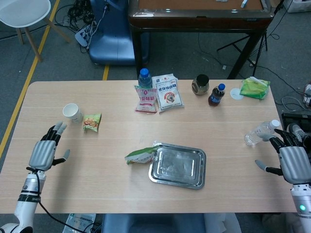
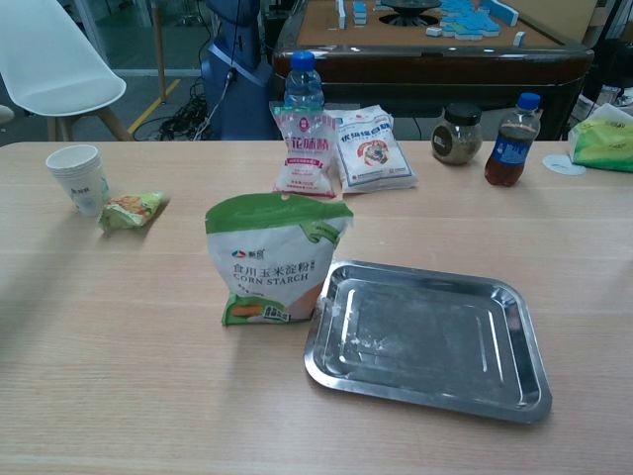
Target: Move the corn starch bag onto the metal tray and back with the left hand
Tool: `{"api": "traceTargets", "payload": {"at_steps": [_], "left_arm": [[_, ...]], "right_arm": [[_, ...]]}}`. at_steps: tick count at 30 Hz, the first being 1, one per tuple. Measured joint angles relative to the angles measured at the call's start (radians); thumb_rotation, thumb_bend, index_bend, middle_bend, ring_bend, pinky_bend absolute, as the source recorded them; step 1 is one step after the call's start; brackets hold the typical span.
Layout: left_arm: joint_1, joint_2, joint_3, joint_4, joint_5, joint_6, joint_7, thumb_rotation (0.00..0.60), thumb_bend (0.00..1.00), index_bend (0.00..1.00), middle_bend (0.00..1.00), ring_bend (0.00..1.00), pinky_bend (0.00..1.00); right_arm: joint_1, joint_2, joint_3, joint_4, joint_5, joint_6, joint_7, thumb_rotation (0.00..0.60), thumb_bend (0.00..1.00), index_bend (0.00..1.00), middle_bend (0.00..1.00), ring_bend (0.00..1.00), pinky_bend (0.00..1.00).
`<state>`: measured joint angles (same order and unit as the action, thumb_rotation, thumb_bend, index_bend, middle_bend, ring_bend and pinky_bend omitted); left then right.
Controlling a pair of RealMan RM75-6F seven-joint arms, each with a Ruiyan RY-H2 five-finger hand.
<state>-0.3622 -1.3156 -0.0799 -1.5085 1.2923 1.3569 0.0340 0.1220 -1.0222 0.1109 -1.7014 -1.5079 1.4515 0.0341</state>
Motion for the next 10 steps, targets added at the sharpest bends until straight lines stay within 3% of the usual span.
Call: {"api": "traceTargets", "payload": {"at_steps": [10], "left_arm": [[0.176,0.074,0.053,-0.112,0.01,0.169,0.03,0.6,0.36,0.0,0.0,0.0,0.18]], "right_arm": [[0.02,-0.02,-0.026,0.015,-0.069,-0.008,0.003,0.6,0.11,0.28,0.36,0.14,0.14]]}}
